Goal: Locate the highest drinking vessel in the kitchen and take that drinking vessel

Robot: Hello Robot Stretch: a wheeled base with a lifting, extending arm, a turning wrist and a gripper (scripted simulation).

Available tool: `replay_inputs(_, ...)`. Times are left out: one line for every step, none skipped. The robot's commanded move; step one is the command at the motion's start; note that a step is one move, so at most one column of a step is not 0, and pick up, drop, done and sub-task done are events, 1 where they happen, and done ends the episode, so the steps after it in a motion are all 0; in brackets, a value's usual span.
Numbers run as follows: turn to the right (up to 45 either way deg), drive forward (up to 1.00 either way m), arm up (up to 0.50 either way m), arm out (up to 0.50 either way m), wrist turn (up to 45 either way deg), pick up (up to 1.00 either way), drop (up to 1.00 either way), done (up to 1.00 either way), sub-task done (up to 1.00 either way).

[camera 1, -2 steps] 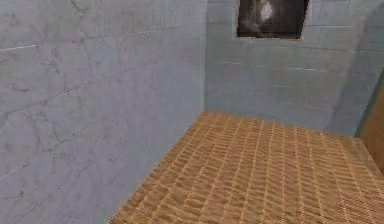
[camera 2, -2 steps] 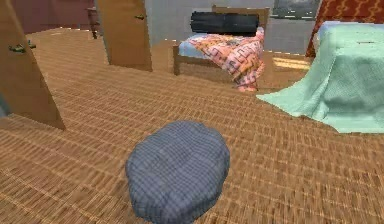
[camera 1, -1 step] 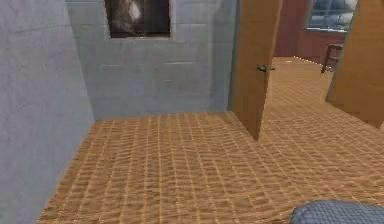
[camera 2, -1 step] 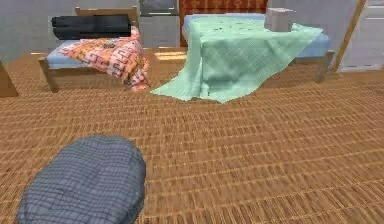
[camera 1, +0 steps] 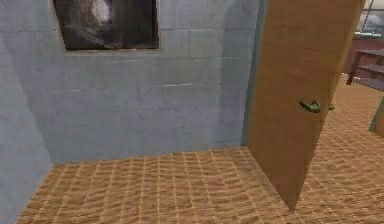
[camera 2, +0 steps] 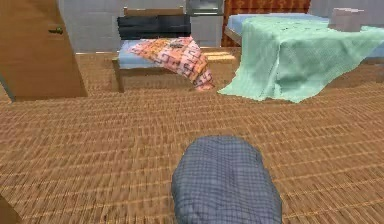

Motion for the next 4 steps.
replay_inputs(39.0,0.00,0.00,0.00,0.0,0.00,0.00,0.00,0.00)
replay_inputs(0.0,0.80,0.00,0.00,0.0,0.00,0.00,0.00,0.00)
replay_inputs(42.0,0.00,0.00,0.00,0.0,0.00,0.00,0.00,0.00)
replay_inputs(0.0,0.75,0.00,0.00,0.0,0.00,0.00,0.00,0.00)
